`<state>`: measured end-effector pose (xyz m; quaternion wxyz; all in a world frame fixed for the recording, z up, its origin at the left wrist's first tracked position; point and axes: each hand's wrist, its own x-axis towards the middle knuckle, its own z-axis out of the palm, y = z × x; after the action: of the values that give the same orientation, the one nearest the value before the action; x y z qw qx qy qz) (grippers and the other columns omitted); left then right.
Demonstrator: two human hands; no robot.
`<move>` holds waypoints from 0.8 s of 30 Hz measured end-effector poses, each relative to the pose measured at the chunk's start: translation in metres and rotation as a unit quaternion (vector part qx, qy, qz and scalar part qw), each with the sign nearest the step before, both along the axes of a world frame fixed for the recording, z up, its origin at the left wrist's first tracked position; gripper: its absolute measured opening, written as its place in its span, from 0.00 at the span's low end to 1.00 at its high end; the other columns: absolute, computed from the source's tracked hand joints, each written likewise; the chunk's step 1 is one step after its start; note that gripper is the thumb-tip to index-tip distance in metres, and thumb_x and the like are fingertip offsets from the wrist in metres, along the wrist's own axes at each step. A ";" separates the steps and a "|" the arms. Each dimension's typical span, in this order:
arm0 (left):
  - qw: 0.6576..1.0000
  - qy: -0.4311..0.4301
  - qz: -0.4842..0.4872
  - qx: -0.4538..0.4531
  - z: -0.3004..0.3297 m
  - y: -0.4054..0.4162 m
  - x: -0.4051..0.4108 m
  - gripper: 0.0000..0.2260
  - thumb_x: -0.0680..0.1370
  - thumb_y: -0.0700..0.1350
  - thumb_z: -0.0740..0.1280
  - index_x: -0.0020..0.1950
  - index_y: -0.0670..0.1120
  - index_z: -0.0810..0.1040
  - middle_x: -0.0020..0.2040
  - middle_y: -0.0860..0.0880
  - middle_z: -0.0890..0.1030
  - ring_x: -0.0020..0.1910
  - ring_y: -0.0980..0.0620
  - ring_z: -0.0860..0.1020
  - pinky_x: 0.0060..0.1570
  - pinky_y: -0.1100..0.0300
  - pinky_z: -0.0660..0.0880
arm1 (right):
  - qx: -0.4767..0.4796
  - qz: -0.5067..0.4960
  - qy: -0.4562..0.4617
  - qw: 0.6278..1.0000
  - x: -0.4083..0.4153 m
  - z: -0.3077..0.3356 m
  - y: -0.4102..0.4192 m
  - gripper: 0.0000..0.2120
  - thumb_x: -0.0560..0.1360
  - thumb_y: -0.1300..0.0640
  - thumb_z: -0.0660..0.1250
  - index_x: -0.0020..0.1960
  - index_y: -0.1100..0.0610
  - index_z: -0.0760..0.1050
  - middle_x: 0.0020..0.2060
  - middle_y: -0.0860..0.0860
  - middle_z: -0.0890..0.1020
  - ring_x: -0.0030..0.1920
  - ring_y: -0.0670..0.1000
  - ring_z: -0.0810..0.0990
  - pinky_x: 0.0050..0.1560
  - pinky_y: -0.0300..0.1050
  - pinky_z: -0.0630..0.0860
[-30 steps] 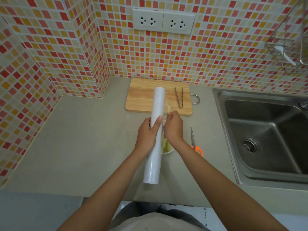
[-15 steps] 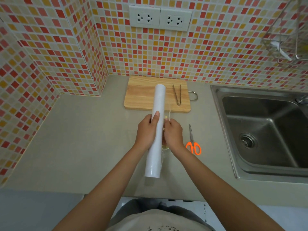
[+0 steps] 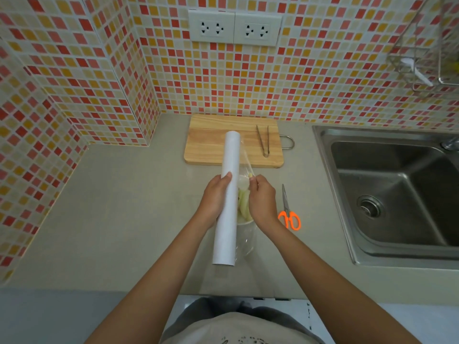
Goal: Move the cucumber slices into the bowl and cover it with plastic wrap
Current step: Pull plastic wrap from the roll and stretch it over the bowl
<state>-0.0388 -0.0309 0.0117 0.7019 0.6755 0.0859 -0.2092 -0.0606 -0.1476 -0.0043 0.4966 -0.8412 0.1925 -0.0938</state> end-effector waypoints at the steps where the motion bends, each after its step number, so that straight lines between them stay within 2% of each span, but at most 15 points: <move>1: 1.000 -0.004 0.002 0.017 -0.001 -0.002 -0.001 0.16 0.78 0.58 0.64 0.52 0.45 0.74 0.48 0.43 0.80 0.40 0.49 0.79 0.41 0.55 0.75 | 0.006 0.002 -0.005 1.000 0.000 0.000 0.000 0.16 0.82 0.56 0.53 0.37 0.60 0.66 0.29 0.50 0.69 0.30 0.48 0.65 0.32 0.46 0.62; 4: 0.998 -0.040 -0.001 0.054 0.001 -0.004 -0.001 0.21 0.70 0.58 0.73 0.54 0.46 0.75 0.45 0.51 0.81 0.37 0.58 0.81 0.33 0.64 0.76 | 0.034 -0.001 -0.022 0.999 0.000 -0.001 -0.002 0.15 0.82 0.58 0.53 0.39 0.63 0.69 0.30 0.50 0.71 0.31 0.47 0.67 0.32 0.39 0.64; 7: 0.997 -0.045 -0.008 0.059 0.000 0.000 0.003 0.17 0.73 0.53 0.73 0.53 0.41 0.78 0.44 0.47 0.82 0.37 0.54 0.80 0.35 0.61 0.76 | 0.050 -0.015 -0.041 0.998 0.003 -0.002 -0.008 0.15 0.81 0.59 0.54 0.37 0.59 0.68 0.29 0.46 0.70 0.30 0.43 0.67 0.30 0.31 0.65; 10: 0.998 -0.034 -0.015 0.043 -0.001 0.003 0.004 0.16 0.76 0.52 0.68 0.53 0.39 0.79 0.43 0.45 0.82 0.38 0.50 0.79 0.36 0.58 0.75 | 0.067 -0.023 -0.050 0.996 0.007 -0.004 -0.010 0.15 0.80 0.60 0.55 0.36 0.58 0.68 0.27 0.47 0.68 0.29 0.45 0.66 0.29 0.32 0.63; 13: 1.000 -0.018 -0.018 0.004 0.000 0.005 0.004 0.12 0.77 0.51 0.67 0.50 0.42 0.78 0.41 0.46 0.80 0.38 0.47 0.78 0.40 0.53 0.76 | 0.081 -0.022 -0.049 0.995 0.008 -0.006 -0.011 0.16 0.81 0.60 0.55 0.34 0.55 0.67 0.27 0.47 0.68 0.29 0.46 0.65 0.30 0.38 0.64; 15: 0.999 -0.033 -0.016 0.024 -0.001 0.003 0.004 0.10 0.77 0.51 0.66 0.50 0.45 0.77 0.41 0.47 0.80 0.39 0.48 0.79 0.40 0.54 0.76 | 0.091 -0.013 -0.049 0.995 0.007 -0.007 -0.013 0.17 0.81 0.59 0.54 0.33 0.53 0.67 0.26 0.47 0.68 0.28 0.47 0.66 0.32 0.42 0.64; 20: 0.995 -0.084 0.006 0.056 0.003 -0.006 0.000 0.11 0.78 0.52 0.65 0.57 0.48 0.74 0.46 0.50 0.80 0.42 0.54 0.79 0.41 0.60 0.74 | 0.159 0.066 -0.007 0.985 0.008 0.000 -0.022 0.18 0.78 0.45 0.56 0.37 0.56 0.73 0.19 0.49 0.69 0.19 0.50 0.69 0.23 0.39 0.68; 24: 0.992 -0.106 -0.010 0.070 0.004 -0.008 -0.002 0.13 0.78 0.51 0.65 0.59 0.48 0.74 0.49 0.51 0.81 0.45 0.54 0.80 0.42 0.60 0.75 | 0.180 0.064 0.021 0.981 0.025 0.013 -0.030 0.24 0.77 0.37 0.56 0.38 0.56 0.76 0.23 0.54 0.76 0.23 0.53 0.76 0.23 0.37 0.71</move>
<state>-0.0410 -0.0394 0.0162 0.6560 0.7421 0.0187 -0.1367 -0.0356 -0.1777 0.0089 0.6410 -0.7501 0.1625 -0.0085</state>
